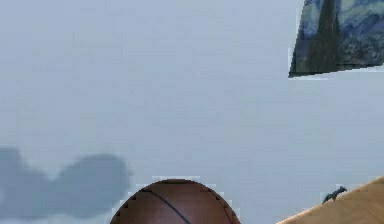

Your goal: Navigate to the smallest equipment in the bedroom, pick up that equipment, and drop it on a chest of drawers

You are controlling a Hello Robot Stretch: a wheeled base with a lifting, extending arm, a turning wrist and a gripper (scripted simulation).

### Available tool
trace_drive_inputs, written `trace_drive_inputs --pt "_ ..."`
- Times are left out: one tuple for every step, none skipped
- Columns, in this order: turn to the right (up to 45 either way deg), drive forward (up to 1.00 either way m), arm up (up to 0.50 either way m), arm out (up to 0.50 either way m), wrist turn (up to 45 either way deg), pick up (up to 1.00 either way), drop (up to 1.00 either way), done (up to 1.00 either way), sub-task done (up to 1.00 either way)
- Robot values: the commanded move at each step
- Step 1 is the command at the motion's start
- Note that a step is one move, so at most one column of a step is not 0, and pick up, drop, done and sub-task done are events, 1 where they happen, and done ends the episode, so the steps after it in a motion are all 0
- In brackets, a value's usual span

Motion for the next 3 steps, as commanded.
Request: trace_drive_inputs --pt "-21.0 0.0 0.0 0.0 0.0 0.0 0.0 0.0 0.0" --pt "-45.0 0.0 0.0 0.0 0.0 0.0 0.0 0.0 0.0" --pt "-33.0 0.0 0.0 0.0 0.0 0.0 0.0 0.0 0.0"
